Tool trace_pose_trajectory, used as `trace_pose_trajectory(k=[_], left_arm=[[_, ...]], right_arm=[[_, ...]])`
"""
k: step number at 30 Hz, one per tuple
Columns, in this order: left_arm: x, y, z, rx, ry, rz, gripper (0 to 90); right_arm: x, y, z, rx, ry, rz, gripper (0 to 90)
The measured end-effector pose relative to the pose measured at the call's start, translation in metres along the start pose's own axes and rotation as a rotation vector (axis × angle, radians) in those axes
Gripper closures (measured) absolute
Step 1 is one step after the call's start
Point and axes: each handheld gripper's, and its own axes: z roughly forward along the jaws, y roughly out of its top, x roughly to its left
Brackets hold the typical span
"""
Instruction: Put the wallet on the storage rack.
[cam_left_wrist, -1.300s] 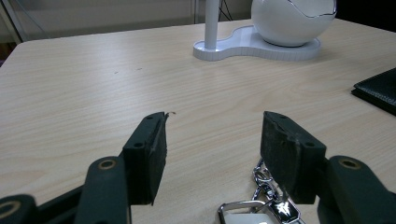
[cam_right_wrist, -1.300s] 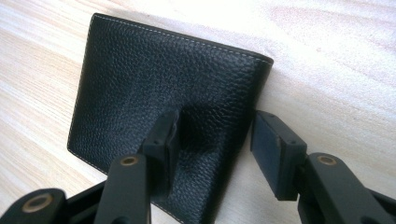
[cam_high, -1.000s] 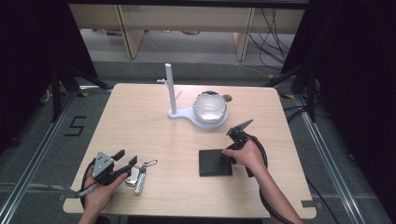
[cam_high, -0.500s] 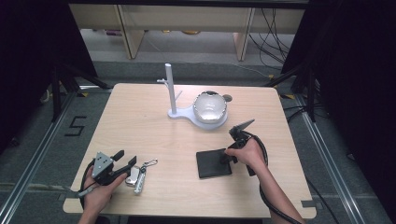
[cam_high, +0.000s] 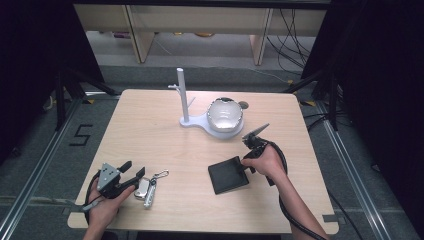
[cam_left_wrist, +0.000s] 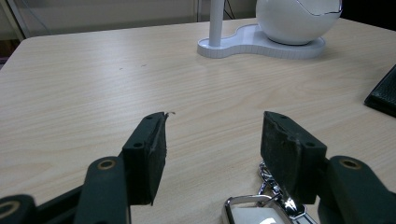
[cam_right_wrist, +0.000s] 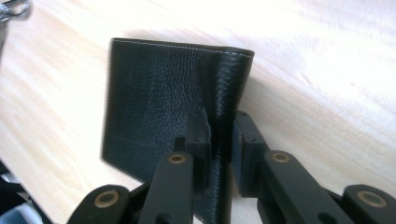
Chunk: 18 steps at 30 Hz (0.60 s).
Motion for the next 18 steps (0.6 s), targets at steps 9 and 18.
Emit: trace_pose_trajectory(k=[9, 18], left_arm=[[-0.001, 0.000, -0.001, 0.006, 0.000, 0.002, 40.4], [0.000, 0.000, -0.001, 0.006, 0.002, 0.002, 40.3]], right_arm=[[0.035, 0.003, -0.053, -0.074, -0.154, -0.285, 80.7], [0.044, 0.003, -0.084, -0.125, -0.323, -0.425, 81.2]])
